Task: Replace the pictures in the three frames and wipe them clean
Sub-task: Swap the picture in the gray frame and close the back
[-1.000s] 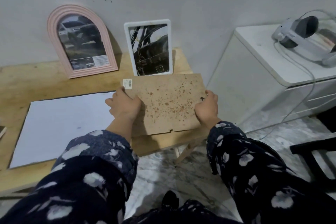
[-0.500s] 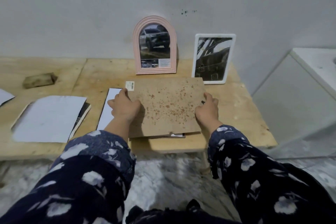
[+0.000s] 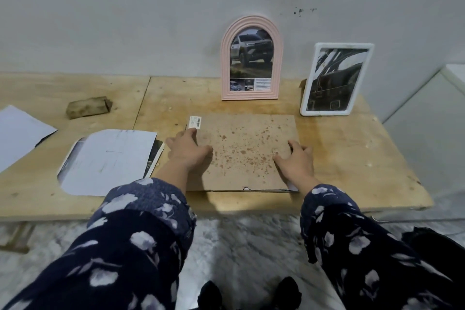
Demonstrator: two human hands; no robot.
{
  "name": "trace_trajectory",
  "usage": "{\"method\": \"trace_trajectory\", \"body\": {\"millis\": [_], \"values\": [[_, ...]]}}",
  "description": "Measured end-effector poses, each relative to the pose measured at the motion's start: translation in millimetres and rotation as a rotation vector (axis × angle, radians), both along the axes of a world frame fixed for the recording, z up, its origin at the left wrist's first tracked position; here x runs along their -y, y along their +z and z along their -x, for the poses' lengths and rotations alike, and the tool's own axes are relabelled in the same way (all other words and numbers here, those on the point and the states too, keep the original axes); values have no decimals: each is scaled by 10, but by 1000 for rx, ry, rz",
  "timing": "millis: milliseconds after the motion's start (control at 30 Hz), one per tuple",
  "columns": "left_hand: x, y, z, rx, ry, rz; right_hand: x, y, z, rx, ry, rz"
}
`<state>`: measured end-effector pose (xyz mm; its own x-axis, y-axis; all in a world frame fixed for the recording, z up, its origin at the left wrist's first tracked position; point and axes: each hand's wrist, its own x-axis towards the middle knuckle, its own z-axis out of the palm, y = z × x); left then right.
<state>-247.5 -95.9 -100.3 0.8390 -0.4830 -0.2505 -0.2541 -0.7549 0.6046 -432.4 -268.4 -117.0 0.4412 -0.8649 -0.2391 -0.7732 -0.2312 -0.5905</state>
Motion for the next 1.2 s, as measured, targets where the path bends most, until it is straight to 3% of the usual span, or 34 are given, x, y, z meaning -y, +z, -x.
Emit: {"method": "trace_trajectory", "body": {"millis": [233, 400, 567, 767, 1000, 1200], "values": [[7, -111, -117, -58, -31, 7, -44, -73, -80, -76, -10, -13], [-30, -155, -183, 11, -47, -11, -53, -90, -148, -111, -18, -33], [-92, -218, -156, 65, -115, -206, -44, -77, -176, -178, 16, -16], [-74, -240, -113, 84, -195, -354, -4, -72, -194, -323, 208, 29], [-48, -208, -106, 75, -198, -338, 37, -72, -183, -330, 272, 49], [-29, -169, -98, 68, -202, -384, 53, 15, -130, -495, 437, 111]]}}
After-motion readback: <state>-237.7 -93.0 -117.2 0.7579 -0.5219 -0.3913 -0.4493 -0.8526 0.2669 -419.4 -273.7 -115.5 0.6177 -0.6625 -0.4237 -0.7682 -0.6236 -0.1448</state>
